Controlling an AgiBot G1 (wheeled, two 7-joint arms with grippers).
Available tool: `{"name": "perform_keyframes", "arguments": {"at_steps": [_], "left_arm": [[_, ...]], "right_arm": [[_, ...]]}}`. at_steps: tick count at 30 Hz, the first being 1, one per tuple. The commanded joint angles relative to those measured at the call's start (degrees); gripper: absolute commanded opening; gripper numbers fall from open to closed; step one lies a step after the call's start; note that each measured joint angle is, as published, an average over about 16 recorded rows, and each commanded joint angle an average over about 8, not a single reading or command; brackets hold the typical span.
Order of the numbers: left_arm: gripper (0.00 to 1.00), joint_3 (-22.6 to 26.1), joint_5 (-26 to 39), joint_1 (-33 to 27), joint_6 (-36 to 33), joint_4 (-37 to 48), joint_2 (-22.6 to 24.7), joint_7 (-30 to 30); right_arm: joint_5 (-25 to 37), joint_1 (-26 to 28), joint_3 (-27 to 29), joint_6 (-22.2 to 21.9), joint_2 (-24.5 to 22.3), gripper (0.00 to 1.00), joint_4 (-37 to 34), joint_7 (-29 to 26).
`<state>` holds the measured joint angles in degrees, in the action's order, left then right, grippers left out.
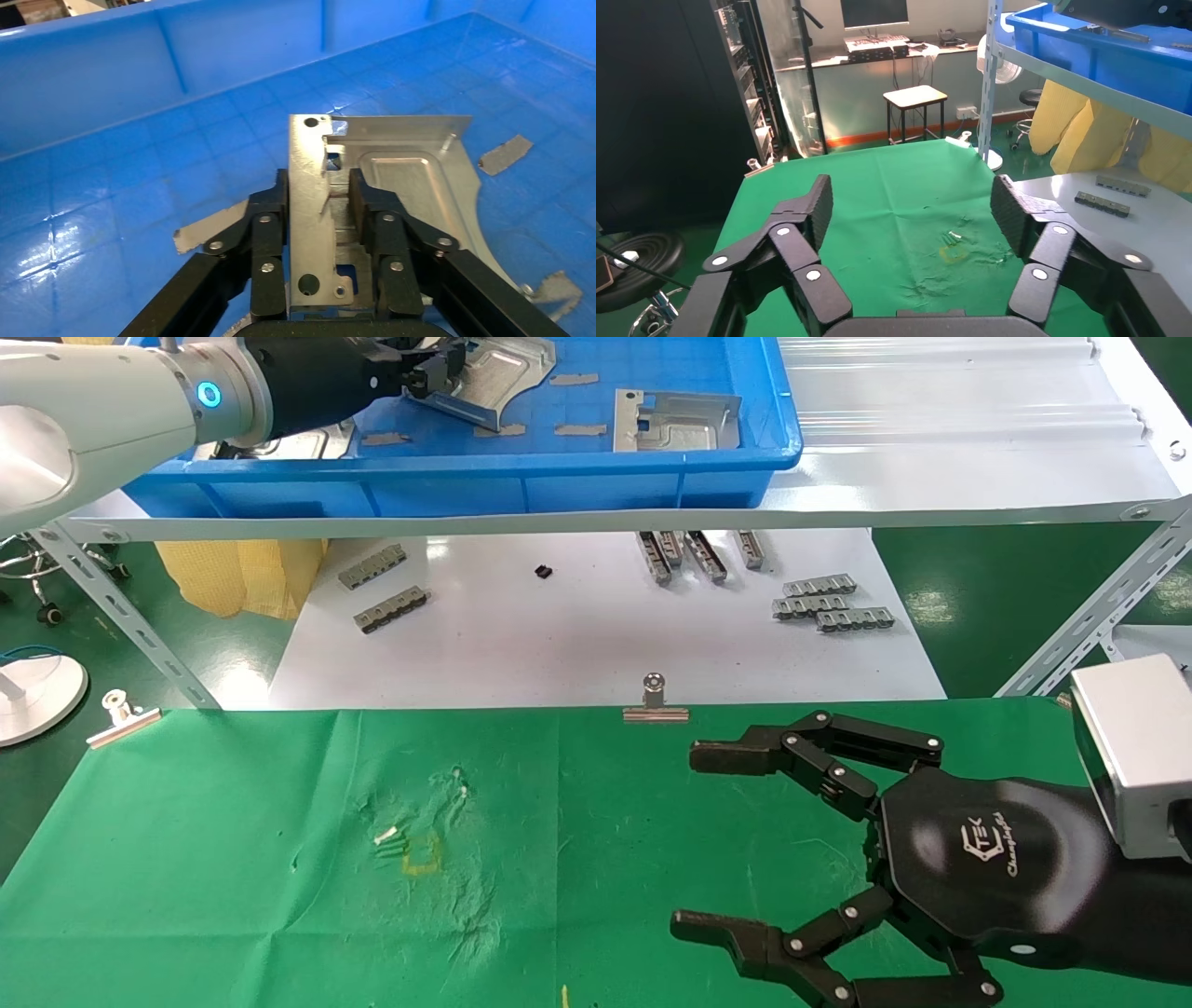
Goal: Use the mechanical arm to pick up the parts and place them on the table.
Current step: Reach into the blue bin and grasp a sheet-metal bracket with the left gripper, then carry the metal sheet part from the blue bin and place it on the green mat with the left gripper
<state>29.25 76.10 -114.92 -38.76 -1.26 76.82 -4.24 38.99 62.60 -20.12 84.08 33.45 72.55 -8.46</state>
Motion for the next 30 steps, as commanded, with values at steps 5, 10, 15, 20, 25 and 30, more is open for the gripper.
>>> {"name": "perform_keyframes", "arguments": {"at_steps": [5, 10, 15, 20, 25, 30], "left_arm": [[0.0, 0.13, 0.1, 0.18, 0.76, -0.5, -0.05, 0.11], [0.0, -0.41, -0.74, -0.51, 0.37, -1.46, -0.65, 1.05], [0.0, -1.42, -2.24, -2.11, -2.53, -2.48, -2.42, 3.0], [0.0, -2.46, -3.85, -3.3, -9.79, -3.53, -5.66, 5.87], [0.0, -3.02, -5.02, -3.88, -21.65, -5.16, -9.8, 9.74], [0.0, -2.82, -5.35, -4.02, -35.65, -6.84, -14.03, 13.77]], "right_arm": [[0.0, 0.0, 0.0, 0.0, 0.0, 1.0, 0.0, 0.0], [-0.01, 0.0, -0.01, 0.0, 0.0, 1.0, 0.0, 0.0], [-0.01, 0.0, -0.01, 0.0, 0.0, 1.0, 0.0, 0.01], [-0.01, 0.0, -0.02, -0.01, -0.01, 1.0, 0.0, 0.01], [-0.01, 0.0, -0.02, -0.01, -0.01, 1.0, 0.0, 0.01], [-0.02, 0.01, -0.02, -0.01, -0.01, 1.0, 0.0, 0.01]]}}
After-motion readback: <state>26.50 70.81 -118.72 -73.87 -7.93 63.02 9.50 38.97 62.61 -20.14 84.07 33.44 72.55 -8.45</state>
